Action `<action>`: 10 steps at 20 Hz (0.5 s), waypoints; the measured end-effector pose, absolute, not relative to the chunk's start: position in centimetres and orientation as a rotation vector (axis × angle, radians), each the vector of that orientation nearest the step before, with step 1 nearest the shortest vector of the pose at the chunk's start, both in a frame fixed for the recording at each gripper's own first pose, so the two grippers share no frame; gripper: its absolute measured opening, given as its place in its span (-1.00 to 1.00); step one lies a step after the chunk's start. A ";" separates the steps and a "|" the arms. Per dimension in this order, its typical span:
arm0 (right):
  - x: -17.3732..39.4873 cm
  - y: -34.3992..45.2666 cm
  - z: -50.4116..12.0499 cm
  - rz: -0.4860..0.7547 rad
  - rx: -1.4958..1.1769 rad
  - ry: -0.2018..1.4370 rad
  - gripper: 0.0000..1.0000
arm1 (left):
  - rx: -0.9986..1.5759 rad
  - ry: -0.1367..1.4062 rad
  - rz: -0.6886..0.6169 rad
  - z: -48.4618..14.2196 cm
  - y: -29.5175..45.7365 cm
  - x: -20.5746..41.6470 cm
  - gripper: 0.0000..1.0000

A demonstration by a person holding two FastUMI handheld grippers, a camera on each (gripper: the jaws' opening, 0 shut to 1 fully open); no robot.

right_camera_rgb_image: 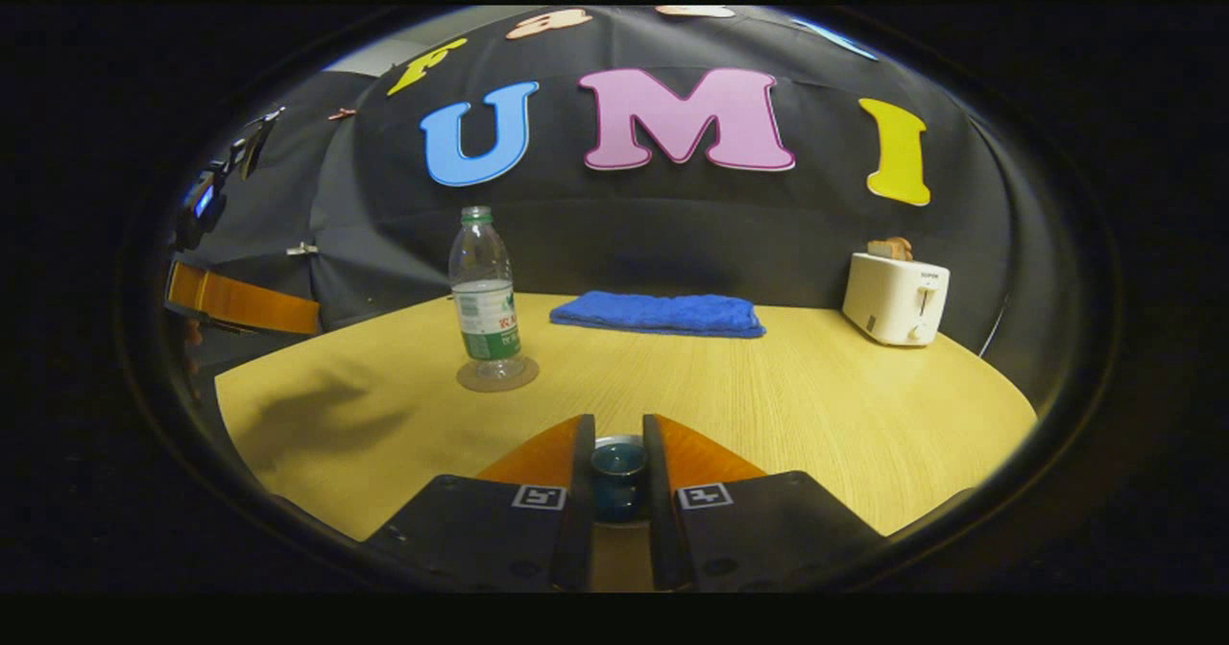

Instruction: Open the teacup lid with one hand, grasp the water bottle and pour water into the teacup with the other hand; after pouring, place the water bottle on the coaster and then close the teacup lid.

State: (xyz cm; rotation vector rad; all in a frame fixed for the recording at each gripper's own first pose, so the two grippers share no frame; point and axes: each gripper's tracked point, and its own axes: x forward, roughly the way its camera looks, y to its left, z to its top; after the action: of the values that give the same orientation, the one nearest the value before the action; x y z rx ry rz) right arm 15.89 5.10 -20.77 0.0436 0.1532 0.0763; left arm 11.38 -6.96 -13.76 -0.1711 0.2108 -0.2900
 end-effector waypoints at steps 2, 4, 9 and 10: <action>16.0 5.2 -21.1 0.084 0.047 0.164 -0.53 | -0.184 0.198 -0.278 -13.4 -7.0 11.3 0.91; 16.1 5.2 -21.1 0.090 0.054 0.171 -0.24 | -0.203 0.196 -0.275 -13.3 -7.1 11.3 0.92; 16.1 5.0 -20.7 0.091 0.078 0.173 -0.19 | -0.192 0.187 -0.271 -12.7 -7.6 10.8 0.92; 16.0 5.0 -20.3 0.093 0.082 0.167 0.11 | -0.187 0.187 -0.271 -12.5 -7.7 10.6 0.92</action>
State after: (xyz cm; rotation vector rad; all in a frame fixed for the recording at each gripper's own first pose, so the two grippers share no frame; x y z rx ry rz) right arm 16.00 4.99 -20.27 0.0824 0.1666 0.0928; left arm 10.58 -7.71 -12.55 -0.1868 0.1868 -0.2710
